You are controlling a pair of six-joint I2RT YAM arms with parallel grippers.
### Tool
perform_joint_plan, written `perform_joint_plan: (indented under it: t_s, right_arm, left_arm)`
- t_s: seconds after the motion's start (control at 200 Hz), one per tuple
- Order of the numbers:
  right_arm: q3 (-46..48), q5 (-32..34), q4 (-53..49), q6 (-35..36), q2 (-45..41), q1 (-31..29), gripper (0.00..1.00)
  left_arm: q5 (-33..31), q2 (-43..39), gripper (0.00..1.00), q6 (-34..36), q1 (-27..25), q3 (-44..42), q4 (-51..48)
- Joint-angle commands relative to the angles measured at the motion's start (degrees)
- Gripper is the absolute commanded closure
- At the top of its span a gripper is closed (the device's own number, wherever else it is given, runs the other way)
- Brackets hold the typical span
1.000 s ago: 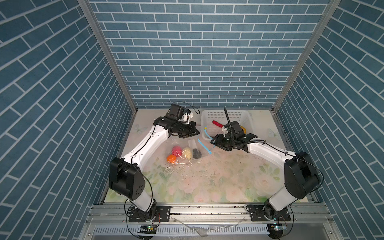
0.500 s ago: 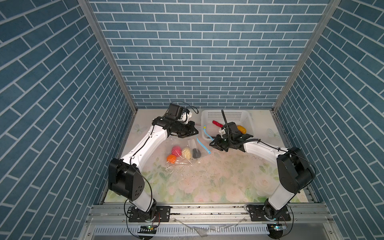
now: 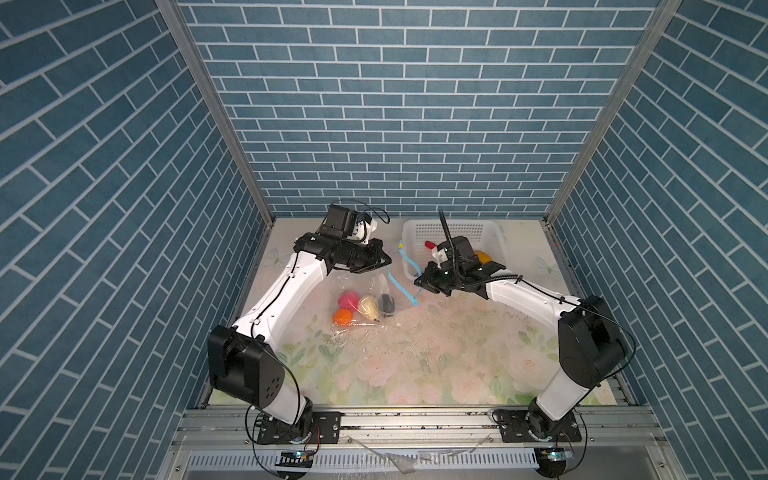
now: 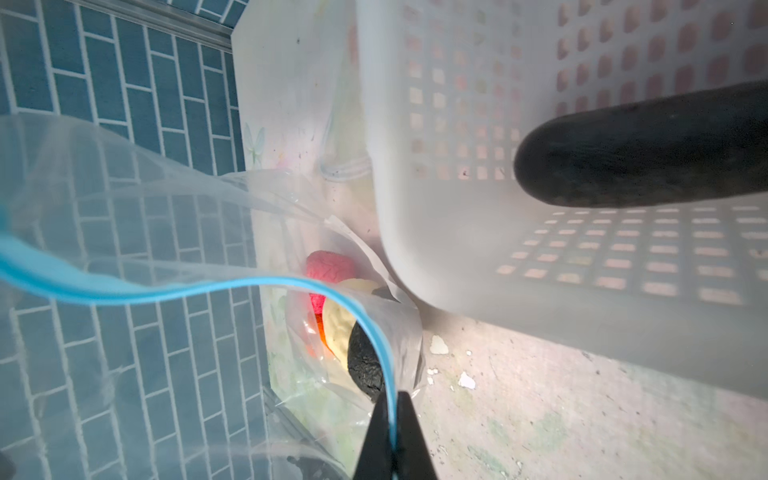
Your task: Place the food in the zip-top bag and seal the zipper
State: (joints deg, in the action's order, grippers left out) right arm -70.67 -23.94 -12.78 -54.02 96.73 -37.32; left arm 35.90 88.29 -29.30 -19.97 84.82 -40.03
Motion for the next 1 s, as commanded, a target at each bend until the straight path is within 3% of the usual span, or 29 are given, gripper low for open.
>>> perform_joint_plan:
  t_s: [0.0, 0.58, 0.995]
  right_arm:
    - [-5.0, 1.5, -3.7, 2.8, -1.6, -0.5, 1.00]
    - [-22.0, 3.4, -14.3, 7.5, 1.1, -3.7, 1.00]
    - [-31.6, 6.5, -20.1, 10.4, -0.8, -5.7, 1.00]
  left_arm:
    - [1.0, -2.5, 1.00, 1.5, 0.8, 0.9, -1.4]
    - [1.6, -9.5, 1.00, 2.3, 4.2, -0.4, -1.1]
    - [1.6, -9.6, 1.00, 0.0, 4.3, -2.2, 1.3]
